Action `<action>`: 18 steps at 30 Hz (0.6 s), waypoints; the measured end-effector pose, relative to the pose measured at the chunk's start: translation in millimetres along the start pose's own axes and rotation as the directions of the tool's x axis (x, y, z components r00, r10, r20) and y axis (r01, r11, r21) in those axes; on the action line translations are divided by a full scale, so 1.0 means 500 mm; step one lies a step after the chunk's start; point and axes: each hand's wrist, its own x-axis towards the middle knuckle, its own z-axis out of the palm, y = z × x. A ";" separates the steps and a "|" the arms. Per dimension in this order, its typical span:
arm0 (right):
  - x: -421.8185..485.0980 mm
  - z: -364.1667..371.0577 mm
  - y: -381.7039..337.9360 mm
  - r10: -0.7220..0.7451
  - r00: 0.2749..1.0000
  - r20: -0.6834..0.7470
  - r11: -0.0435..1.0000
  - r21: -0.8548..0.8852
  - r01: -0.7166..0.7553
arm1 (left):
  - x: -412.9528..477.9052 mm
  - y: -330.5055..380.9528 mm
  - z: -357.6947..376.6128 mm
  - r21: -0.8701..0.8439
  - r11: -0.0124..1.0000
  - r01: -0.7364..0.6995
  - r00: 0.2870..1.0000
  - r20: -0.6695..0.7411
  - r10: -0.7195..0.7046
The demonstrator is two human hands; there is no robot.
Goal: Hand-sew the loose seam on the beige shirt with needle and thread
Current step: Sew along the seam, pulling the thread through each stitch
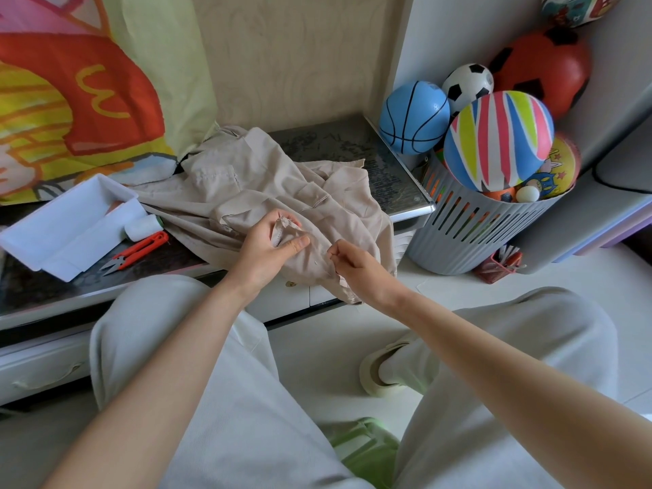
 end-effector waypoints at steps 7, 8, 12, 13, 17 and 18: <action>-0.012 0.001 -0.026 -0.044 0.997 0.056 0.990 0.136 0.036 | 0.001 0.000 0.003 0.028 1.000 0.007 1.000 0.012 -0.007; -0.012 0.000 -0.026 -0.049 0.997 0.062 0.990 0.132 0.041 | 0.001 -0.001 0.002 0.031 0.999 0.011 1.000 0.017 -0.011; -0.005 -0.001 -0.023 -0.071 0.993 0.096 0.993 0.096 0.062 | 0.001 -0.002 0.005 0.004 0.998 0.055 0.997 0.057 -0.055; -0.004 0.000 -0.022 -0.077 0.991 0.107 0.993 0.100 0.067 | 0.000 -0.001 0.007 0.004 0.998 0.060 0.996 0.069 -0.061; 0.001 0.003 -0.018 -0.075 0.990 0.121 0.978 0.203 0.049 | -0.001 -0.004 0.008 0.029 0.997 0.065 0.996 0.060 -0.066; 0.003 0.003 -0.015 -0.065 0.991 0.116 0.970 0.238 0.036 | -0.001 -0.005 0.008 0.050 0.996 0.080 0.995 0.059 -0.082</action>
